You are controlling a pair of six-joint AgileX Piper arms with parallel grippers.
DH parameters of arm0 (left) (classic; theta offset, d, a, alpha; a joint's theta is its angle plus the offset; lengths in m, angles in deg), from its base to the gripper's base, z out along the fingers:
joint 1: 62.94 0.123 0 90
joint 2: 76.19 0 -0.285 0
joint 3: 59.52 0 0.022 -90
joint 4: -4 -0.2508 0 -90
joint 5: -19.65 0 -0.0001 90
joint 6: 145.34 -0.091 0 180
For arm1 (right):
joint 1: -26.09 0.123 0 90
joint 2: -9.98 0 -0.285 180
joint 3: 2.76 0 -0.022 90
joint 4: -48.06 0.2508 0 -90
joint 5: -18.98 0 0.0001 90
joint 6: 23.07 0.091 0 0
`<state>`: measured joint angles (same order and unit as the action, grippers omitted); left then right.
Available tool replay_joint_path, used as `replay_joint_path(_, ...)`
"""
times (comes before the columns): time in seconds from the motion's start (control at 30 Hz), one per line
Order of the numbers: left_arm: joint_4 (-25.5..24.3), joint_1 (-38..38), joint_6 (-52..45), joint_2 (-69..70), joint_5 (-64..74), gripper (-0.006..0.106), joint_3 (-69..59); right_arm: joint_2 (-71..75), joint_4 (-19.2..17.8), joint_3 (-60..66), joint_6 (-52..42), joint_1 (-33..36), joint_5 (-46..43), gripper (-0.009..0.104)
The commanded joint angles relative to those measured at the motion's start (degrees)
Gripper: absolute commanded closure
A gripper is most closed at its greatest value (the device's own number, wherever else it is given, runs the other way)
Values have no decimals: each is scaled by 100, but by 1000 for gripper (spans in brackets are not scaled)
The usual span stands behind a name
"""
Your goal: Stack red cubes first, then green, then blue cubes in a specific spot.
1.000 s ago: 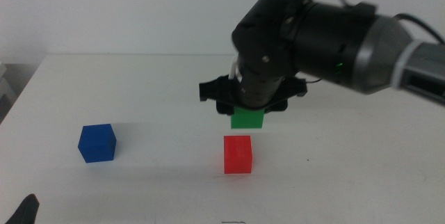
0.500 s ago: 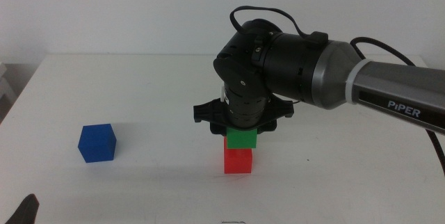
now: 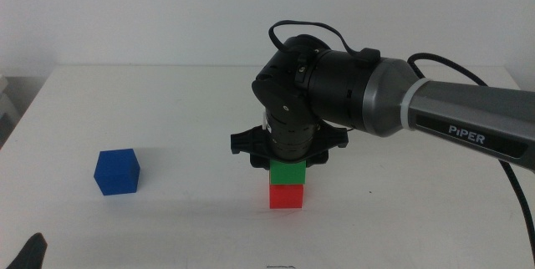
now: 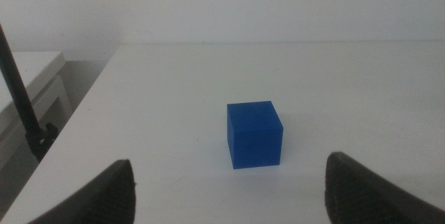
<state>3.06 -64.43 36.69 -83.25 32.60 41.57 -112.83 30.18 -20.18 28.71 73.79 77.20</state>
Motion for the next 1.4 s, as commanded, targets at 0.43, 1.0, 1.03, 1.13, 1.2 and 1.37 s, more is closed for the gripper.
replay_joint_path(0.43, 56, -3, 74, 102, -453, 7, 21, 152, -92, -133, -7, 4, -188, 96)
replay_joint_path(1.0, 56, -3, 74, 102, -453, 7, 21, 778, -132, -146, -69, 35, 37, 3)
replay_joint_path(1.03, 56, -3, 74, 102, -453, 7, 21, 933, -139, -146, -69, 54, 86, 3)
replay_joint_path(1.13, 56, -3, 74, 102, -453, 7, 21, 1440, -264, -146, -74, 90, 294, 3)
replay_joint_path(1.2, 56, -3, 74, 102, -453, 7, 21, 1805, -455, -139, -153, 135, 478, 3)
replay_joint_path(1.37, 56, -3, 74, 102, -453, 7, 21, 2833, -781, 22, -1227, 186, 716, 3)
